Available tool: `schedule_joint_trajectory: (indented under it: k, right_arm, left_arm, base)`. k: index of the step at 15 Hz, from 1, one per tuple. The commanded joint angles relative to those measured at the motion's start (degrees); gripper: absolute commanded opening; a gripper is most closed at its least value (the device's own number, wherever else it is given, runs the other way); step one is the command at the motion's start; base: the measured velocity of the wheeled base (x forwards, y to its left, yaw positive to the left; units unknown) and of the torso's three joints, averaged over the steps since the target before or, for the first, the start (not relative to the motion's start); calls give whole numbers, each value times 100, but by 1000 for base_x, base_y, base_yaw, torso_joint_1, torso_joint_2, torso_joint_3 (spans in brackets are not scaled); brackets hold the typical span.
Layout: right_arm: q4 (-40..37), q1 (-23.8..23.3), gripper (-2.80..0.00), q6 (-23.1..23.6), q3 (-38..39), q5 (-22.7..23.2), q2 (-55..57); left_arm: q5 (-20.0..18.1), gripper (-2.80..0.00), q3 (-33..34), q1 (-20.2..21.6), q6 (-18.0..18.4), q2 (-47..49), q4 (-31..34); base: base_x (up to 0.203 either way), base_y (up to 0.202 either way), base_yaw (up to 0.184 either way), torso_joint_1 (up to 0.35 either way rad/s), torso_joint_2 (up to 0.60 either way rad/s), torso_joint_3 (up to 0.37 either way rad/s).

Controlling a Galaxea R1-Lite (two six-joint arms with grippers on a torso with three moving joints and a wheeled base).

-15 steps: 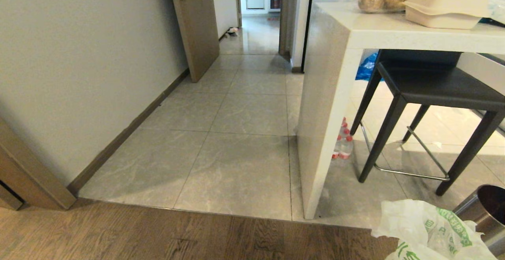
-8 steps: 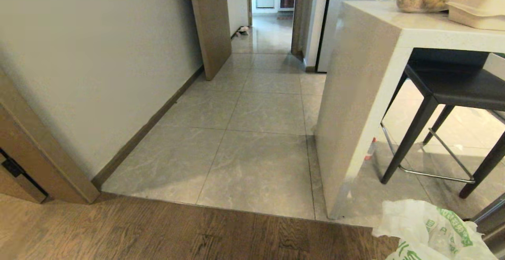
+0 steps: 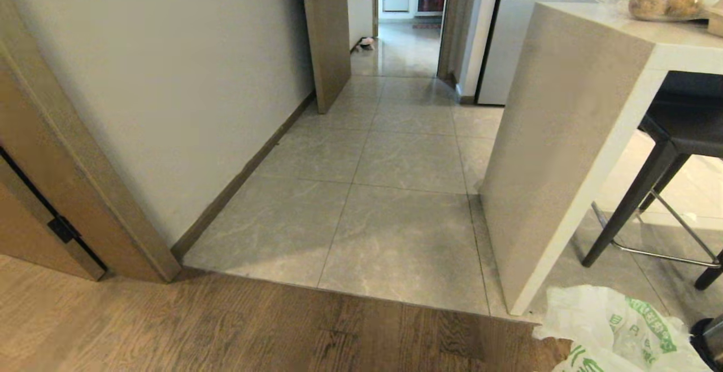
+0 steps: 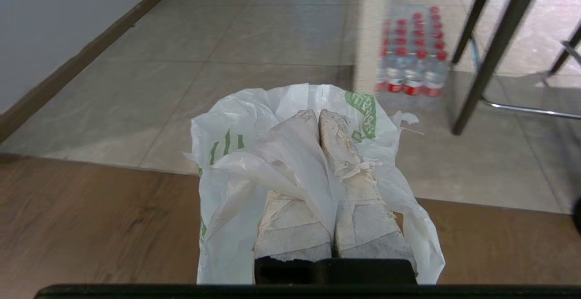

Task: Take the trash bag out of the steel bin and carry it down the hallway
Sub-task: Put the trash bag at the door

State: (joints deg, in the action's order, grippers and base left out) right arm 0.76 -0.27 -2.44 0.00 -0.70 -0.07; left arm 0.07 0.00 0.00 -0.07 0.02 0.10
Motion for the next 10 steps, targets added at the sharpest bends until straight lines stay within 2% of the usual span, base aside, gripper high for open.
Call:
schedule_joint_trajectory:
  k: [1, 8, 10]
  right_arm:
    - [3, -6, -280, -3, 9, -1, -1]
    - [3, 0, -280, -3, 9, -1, -1]
    - [3, 0, -280, -3, 9, -1, -1]
  left_arm:
    - [1, -280, 0, 0, 16, -2, -10]
    - [-4, -280, 0, 0, 25, -2, 34]
    - [1, -280, -9, 0, 51, -2, 17]
  base:
    - [0, 188, 10, -2, 7, 7]
    - [0, 179, 8, 3, 2, -1]
    - [0, 58, 4, 3, 1, 3]
